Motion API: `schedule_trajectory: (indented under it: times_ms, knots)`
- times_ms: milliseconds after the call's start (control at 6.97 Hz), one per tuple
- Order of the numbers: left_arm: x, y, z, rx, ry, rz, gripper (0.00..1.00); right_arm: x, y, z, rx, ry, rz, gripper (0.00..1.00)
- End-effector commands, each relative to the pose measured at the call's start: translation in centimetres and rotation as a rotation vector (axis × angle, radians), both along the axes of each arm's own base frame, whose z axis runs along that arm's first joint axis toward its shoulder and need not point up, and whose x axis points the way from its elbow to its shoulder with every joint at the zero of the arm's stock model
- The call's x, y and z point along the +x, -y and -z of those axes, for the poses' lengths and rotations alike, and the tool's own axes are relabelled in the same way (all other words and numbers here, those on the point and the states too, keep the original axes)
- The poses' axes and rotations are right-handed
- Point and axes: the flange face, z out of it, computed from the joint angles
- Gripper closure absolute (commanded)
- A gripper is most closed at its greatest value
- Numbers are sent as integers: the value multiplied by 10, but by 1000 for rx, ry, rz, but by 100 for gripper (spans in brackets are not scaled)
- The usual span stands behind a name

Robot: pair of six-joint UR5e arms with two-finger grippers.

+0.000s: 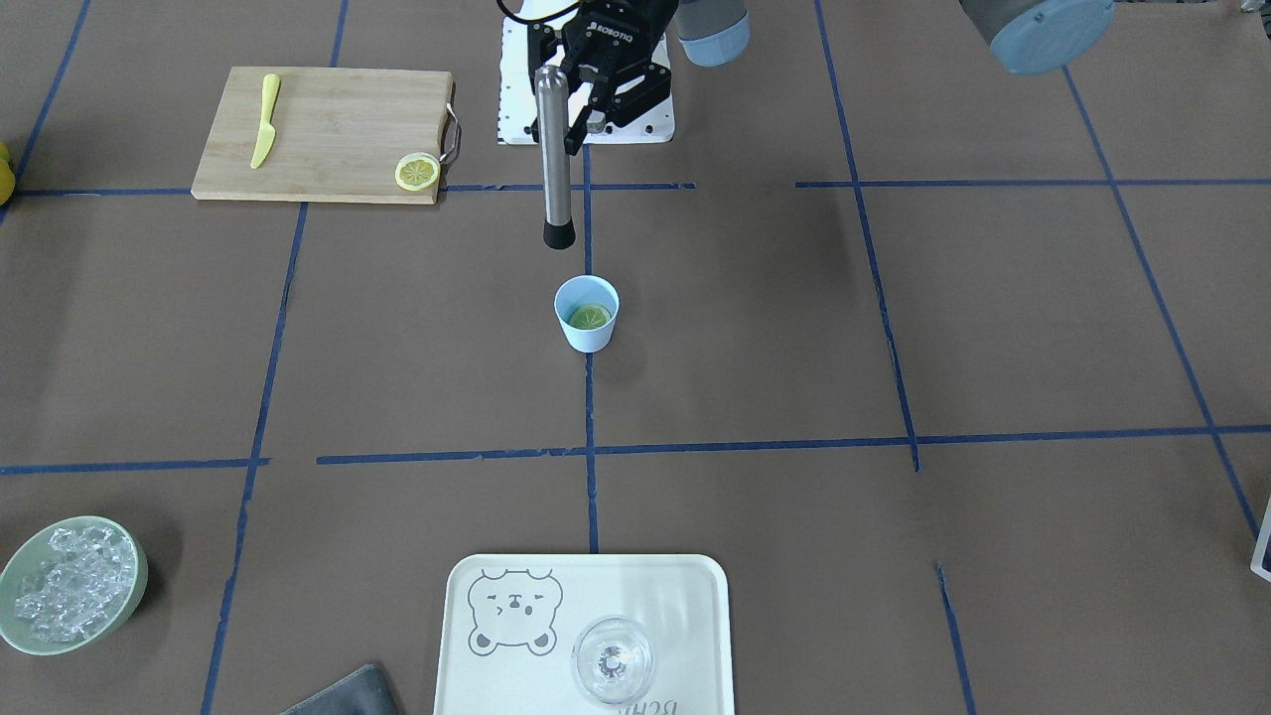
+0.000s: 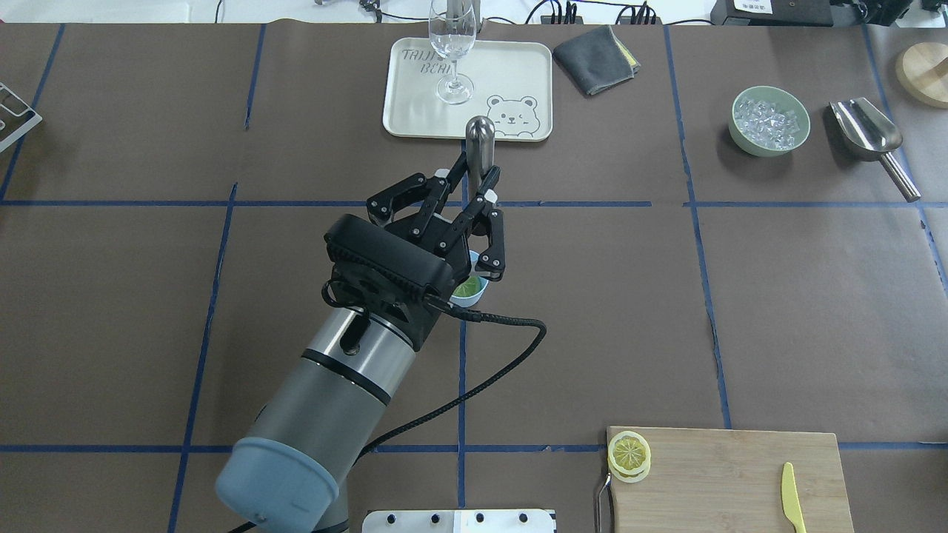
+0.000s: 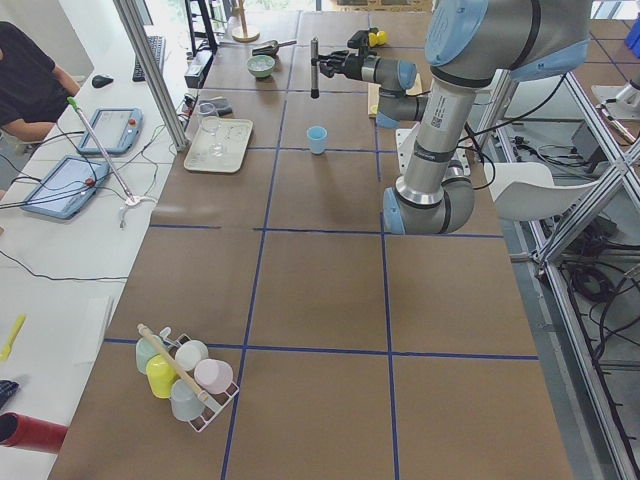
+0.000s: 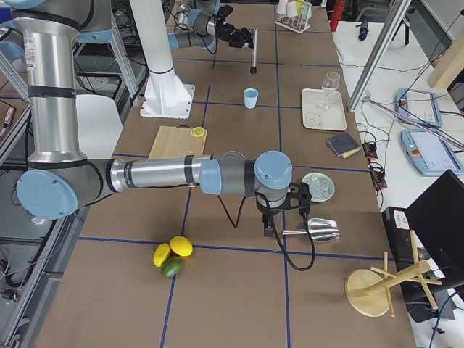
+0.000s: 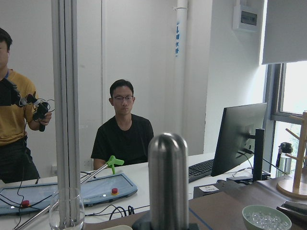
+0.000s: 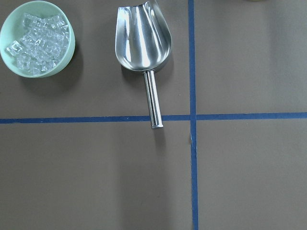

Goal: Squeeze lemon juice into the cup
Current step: 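Lift the metal rod out of the blue cup with the left gripper, then carry the metal rod back toward its starting spot with the left gripper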

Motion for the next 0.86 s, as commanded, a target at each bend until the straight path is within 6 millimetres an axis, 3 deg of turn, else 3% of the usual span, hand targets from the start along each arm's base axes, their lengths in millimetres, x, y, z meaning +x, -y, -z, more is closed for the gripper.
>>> schedule_trajectory:
  times_ms: [0, 430, 717]
  knots:
    - [-32, 36, -9, 83, 80, -8, 100, 0, 0, 0, 1, 0, 0, 0]
    - [-71, 64, -66, 138, 199, -105, 100, 0, 0, 8, 16, -2, 1, 0]
    - [-85, 58, -109, 112, 260, -146, 100, 0, -3, 4, 9, -2, -1, 0]
